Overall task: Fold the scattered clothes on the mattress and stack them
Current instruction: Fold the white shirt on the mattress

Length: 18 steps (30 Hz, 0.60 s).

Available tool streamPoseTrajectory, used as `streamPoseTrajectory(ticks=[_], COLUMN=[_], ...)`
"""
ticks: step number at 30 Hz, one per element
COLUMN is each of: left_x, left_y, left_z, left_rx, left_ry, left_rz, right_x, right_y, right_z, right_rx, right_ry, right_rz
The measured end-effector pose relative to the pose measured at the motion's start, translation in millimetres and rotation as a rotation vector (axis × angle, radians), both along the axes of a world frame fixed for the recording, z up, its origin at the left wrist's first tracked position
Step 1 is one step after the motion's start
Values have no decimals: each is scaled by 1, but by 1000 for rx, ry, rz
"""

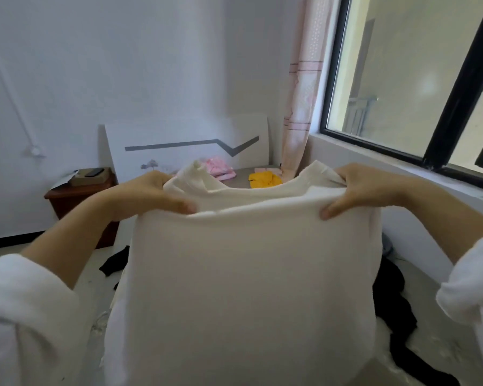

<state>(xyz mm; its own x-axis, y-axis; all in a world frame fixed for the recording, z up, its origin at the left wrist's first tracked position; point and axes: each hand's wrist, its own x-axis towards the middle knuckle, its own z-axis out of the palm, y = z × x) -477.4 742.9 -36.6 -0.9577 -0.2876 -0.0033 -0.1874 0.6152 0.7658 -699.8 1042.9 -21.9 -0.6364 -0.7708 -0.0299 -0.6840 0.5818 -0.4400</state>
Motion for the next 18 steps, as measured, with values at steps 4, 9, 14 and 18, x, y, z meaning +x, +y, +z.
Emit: streamPoseTrajectory(ticks=[4,9,14,18], left_x=[-5,-47,-95,-138], left_y=[-11,-15,8,24], left_z=[-5,-33,-58,-56], left_rx=[37,-416,-415,204], left_ry=[-193,-489,-123,420], left_rz=[-11,254,715,965], right_x=[-35,-89,-146,-189], right_y=[6,11,1,-12], right_z=[-21,-47,-71,-62], right_rx=[137,120,157,-338], right_ry=[287,681,581,-280], right_rz=[-98,-320,-472,-534])
